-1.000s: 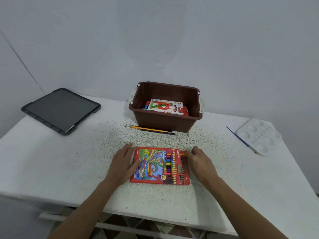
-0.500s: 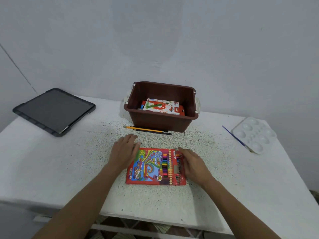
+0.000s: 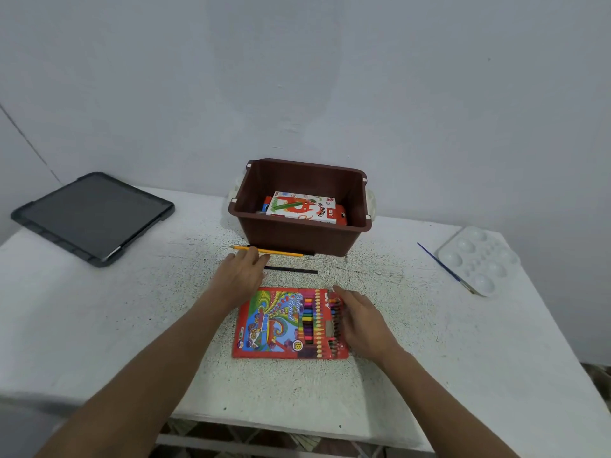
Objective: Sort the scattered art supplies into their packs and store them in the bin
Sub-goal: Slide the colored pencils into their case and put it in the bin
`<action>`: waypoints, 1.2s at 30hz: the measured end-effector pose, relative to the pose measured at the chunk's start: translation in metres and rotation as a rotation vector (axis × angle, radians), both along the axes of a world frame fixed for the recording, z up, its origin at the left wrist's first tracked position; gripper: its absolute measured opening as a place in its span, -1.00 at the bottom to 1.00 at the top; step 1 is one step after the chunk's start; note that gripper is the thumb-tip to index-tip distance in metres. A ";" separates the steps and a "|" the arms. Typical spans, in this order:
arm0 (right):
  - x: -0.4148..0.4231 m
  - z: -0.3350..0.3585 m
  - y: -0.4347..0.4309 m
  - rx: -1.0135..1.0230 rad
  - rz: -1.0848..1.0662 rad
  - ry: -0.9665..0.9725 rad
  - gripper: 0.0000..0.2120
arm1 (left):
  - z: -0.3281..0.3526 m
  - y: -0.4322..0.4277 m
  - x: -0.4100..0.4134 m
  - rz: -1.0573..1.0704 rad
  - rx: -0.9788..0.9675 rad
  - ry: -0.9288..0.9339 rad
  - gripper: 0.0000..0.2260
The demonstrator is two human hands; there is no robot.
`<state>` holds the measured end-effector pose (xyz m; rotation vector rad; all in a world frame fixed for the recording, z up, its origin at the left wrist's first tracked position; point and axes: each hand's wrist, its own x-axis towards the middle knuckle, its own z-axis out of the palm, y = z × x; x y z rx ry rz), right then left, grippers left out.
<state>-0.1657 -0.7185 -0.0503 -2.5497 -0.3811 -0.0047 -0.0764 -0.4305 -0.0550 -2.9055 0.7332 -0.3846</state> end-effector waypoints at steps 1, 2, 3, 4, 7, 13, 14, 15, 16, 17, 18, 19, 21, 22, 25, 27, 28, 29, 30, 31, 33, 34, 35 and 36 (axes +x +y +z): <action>0.000 0.000 0.000 0.003 0.001 0.000 -0.54 | 0.001 -0.002 0.000 -0.007 -0.012 -0.001 -0.72; 0.000 0.000 0.000 0.005 0.002 0.003 -0.54 | 0.000 -0.004 0.000 -0.020 -0.013 -0.012 -0.77; 0.000 0.000 0.001 0.004 0.002 0.008 -0.53 | 0.000 -0.004 0.000 -0.029 -0.004 -0.023 -0.79; 0.000 0.000 0.001 0.004 0.001 0.014 -0.53 | -0.002 -0.005 0.000 -0.040 0.000 -0.031 -0.80; 0.000 0.001 0.000 0.006 -0.002 0.026 -0.53 | 0.001 -0.008 -0.002 -0.058 -0.022 -0.074 -0.78; 0.008 0.009 0.009 0.026 -0.039 -0.010 -0.57 | 0.016 -0.028 -0.017 -0.008 -0.556 -0.003 -0.94; 0.010 0.011 0.012 0.012 -0.053 -0.035 -0.57 | 0.022 -0.034 -0.021 0.023 -0.713 0.087 -0.95; 0.012 0.013 0.014 0.001 -0.069 -0.055 -0.58 | 0.027 -0.041 -0.025 0.060 -0.871 0.192 -0.94; 0.013 0.016 0.017 -0.001 -0.081 -0.071 -0.58 | 0.033 -0.048 -0.029 0.093 -1.011 0.293 -0.93; 0.015 0.019 0.020 0.004 -0.084 -0.085 -0.59 | 0.038 -0.055 -0.033 0.119 -1.128 0.383 -0.92; 0.017 0.022 0.024 0.013 -0.079 -0.101 -0.59 | 0.042 -0.061 -0.037 0.130 -1.241 0.453 -0.90; 0.018 0.025 0.027 0.016 -0.071 -0.119 -0.60 | 0.045 -0.066 -0.040 0.133 -1.343 0.509 -0.88; 0.020 0.029 0.033 0.006 -0.059 -0.158 -0.64 | 0.045 -0.072 -0.044 0.126 -1.476 0.584 -0.87; 0.021 0.031 0.035 0.003 -0.061 -0.175 -0.66 | 0.044 -0.074 -0.046 0.120 -1.499 0.608 -0.87; 0.020 0.032 0.036 0.002 -0.079 -0.214 -0.77 | 0.040 -0.077 -0.050 0.107 -1.495 0.662 -0.88; 0.020 0.030 0.032 -0.035 -0.089 -0.239 -0.80 | 0.037 -0.076 -0.052 0.110 -1.518 0.689 -0.87; 0.020 0.029 0.028 -0.063 -0.101 -0.239 -0.80 | 0.035 -0.073 -0.052 0.127 -1.527 0.700 -0.86; 0.020 0.028 0.021 -0.091 -0.116 -0.229 -0.80 | 0.033 -0.070 -0.053 0.156 -1.526 0.702 -0.85; 0.020 0.027 0.012 -0.119 -0.131 -0.219 -0.79 | 0.030 -0.066 -0.053 0.193 -1.499 0.679 -0.84; 0.019 0.027 0.002 -0.145 -0.146 -0.210 -0.79 | 0.026 -0.059 -0.054 0.232 -1.433 0.627 -0.83; 0.017 0.027 -0.023 -0.200 -0.186 -0.197 -0.82 | 0.016 -0.042 -0.055 0.283 -1.235 0.473 -0.80; 0.016 0.027 -0.038 -0.235 -0.205 -0.189 -0.84 | 0.009 -0.031 -0.055 0.293 -1.133 0.395 -0.77; 0.017 0.028 -0.053 -0.273 -0.226 -0.183 -0.86 | 0.001 -0.020 -0.054 0.297 -1.033 0.331 -0.72; 0.018 0.027 -0.068 -0.313 -0.244 -0.181 -0.87 | -0.006 -0.010 -0.054 0.307 -0.943 0.295 -0.65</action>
